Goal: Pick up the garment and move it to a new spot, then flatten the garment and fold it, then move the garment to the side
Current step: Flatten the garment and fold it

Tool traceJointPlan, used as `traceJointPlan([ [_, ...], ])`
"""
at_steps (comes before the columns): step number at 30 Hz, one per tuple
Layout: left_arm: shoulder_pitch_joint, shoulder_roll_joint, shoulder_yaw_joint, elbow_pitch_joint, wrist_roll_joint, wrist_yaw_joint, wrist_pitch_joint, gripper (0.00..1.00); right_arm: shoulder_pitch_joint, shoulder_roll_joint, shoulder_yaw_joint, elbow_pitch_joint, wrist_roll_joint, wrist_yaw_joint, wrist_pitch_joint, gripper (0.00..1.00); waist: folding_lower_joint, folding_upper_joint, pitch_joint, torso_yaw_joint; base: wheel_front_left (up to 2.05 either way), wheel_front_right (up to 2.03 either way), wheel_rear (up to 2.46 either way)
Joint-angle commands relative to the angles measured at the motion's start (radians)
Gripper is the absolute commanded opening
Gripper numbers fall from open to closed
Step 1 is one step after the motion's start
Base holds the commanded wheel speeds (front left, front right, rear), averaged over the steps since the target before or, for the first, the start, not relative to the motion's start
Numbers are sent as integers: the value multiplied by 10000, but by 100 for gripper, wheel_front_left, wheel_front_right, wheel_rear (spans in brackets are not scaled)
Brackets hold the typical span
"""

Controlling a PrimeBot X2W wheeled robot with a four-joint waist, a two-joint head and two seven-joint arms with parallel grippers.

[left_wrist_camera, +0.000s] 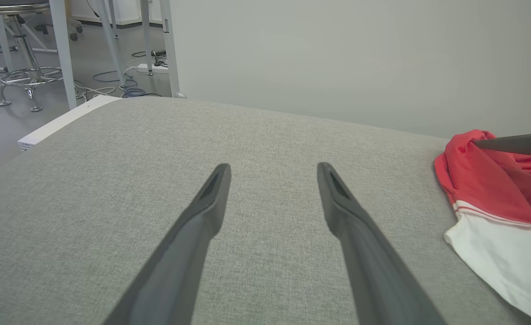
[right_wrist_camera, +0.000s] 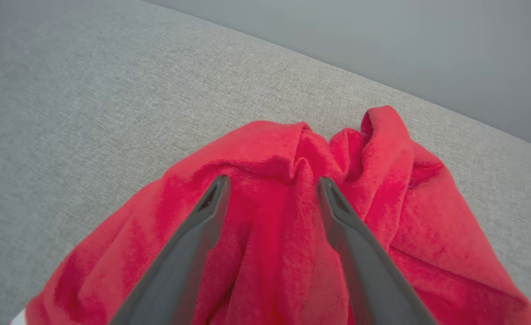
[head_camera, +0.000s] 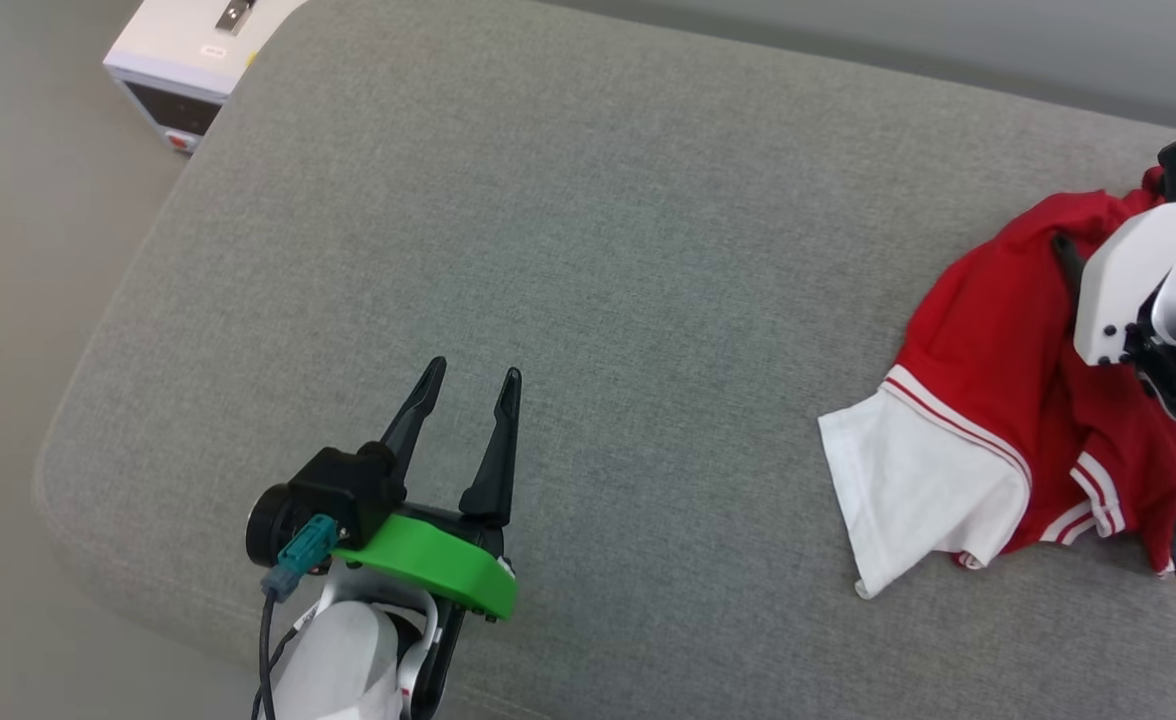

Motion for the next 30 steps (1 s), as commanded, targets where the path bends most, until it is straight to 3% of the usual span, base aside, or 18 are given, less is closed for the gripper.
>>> traceJointPlan([
  [1, -102, -54, 44, 21, -5, -29, -57, 100, 4, 83, 25, -101, 374, -9, -280, 100, -1, 0, -341, -329, 0, 0, 0],
  [12, 227, 35, 49, 230, -211, -29, -57, 100, 1764, -373, 381, -2389, 1994, -9, -2782, 100, -1, 0, -1436, -1517, 0, 0, 0],
  [19, 648, 46, 315, 259, -708, -29, -57, 100, 4251, -360, -684, -4792, 2255, -9, -4212, 100, -1, 0, -1861, -2298, 0, 0, 0],
  [30, 1027, 116, 20, 316, -774, -29, -57, 100, 8054, 1231, -3121, -8276, 1251, -9, -4544, 100, -1, 0, -1890, -2790, 0, 0, 0],
])
